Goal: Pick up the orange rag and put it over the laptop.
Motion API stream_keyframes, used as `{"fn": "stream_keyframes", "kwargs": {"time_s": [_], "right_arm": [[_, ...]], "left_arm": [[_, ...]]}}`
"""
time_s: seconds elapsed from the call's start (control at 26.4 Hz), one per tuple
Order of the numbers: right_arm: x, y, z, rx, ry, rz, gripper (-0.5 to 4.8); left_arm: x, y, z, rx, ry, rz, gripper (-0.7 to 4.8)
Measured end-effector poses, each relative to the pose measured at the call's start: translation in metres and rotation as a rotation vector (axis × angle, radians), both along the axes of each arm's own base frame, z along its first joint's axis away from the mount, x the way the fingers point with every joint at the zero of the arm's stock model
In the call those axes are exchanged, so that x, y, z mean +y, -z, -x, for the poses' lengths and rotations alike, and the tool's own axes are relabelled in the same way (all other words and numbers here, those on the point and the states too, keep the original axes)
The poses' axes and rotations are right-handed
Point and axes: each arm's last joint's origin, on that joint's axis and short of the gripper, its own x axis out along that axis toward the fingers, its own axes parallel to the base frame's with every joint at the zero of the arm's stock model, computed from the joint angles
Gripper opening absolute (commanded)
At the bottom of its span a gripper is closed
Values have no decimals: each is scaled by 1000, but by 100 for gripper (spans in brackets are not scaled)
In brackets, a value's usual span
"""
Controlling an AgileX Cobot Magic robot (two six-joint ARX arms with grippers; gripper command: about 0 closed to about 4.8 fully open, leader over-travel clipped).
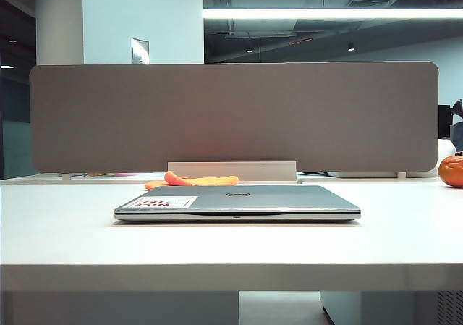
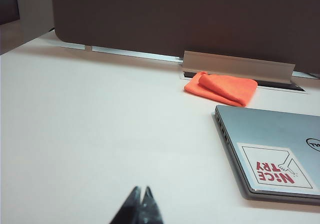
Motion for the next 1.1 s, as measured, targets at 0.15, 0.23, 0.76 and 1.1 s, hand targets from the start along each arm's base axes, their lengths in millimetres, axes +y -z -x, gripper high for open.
{"fn": "stream_keyframes", "kwargs": {"time_s": [0.15,0.23,0.76,1.1], "right_arm": [[0,0,0,0,0,0,-5],[0,0,0,0,0,0,-5],[0,0,0,0,0,0,-5],[0,0,0,0,-14,-4,-5]], "left_arm": [[0,0,0,0,0,0,-6],[0,0,0,0,0,0,-6],[0,0,0,0,0,0,-6],[0,0,0,0,0,0,-6]]}}
